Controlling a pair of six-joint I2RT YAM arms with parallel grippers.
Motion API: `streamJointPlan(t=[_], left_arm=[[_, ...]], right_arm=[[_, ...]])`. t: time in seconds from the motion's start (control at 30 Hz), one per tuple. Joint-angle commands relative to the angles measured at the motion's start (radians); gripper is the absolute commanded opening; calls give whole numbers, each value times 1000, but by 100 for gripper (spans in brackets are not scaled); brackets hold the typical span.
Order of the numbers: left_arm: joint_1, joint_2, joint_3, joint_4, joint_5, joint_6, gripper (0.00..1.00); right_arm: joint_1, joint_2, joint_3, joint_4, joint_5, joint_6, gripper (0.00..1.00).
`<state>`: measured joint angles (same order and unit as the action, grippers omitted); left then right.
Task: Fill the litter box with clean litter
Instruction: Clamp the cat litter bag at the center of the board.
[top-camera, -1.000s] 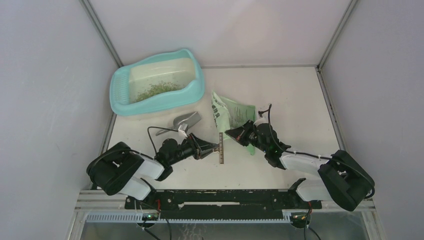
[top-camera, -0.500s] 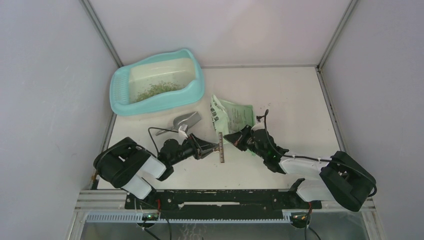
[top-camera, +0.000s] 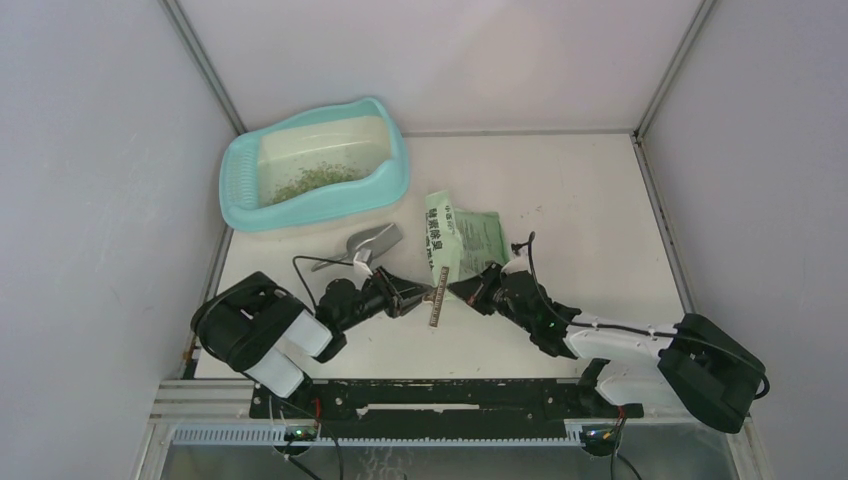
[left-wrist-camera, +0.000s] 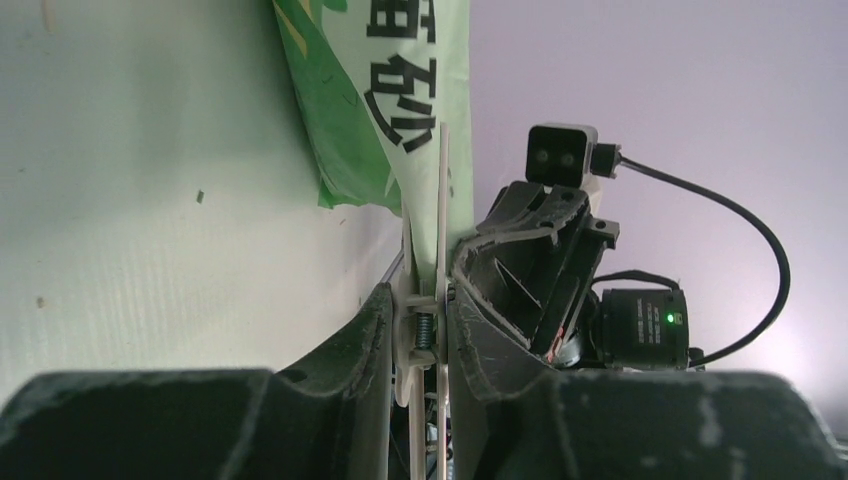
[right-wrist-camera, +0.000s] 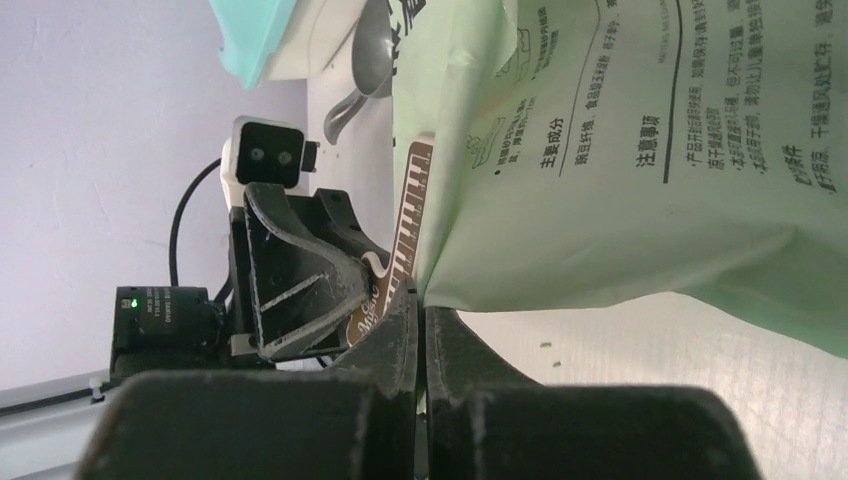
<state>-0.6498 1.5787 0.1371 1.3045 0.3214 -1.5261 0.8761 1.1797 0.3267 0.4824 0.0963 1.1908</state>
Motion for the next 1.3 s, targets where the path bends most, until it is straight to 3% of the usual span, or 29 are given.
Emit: streamJointPlan(t=[0.0, 0.47, 0.87, 1.03, 1.27], left_arm=[[15, -14, -21, 84, -124, 37, 0], [11, -101, -52, -21, -149, 91, 0], [-60, -322, 46, -403, -284, 250, 0], [-83, -317, 43, -383, -333, 263, 0], [-129, -312, -19, -229, -481, 217, 0]], right_arm=[[76, -55, 13, 9, -46, 27, 0], [52, -42, 58, -66, -85, -18, 0], [77, -18, 91, -38, -165, -18, 0], [88, -26, 113, -60, -185, -28, 0], [117, -36, 119, -62, -180, -44, 0]])
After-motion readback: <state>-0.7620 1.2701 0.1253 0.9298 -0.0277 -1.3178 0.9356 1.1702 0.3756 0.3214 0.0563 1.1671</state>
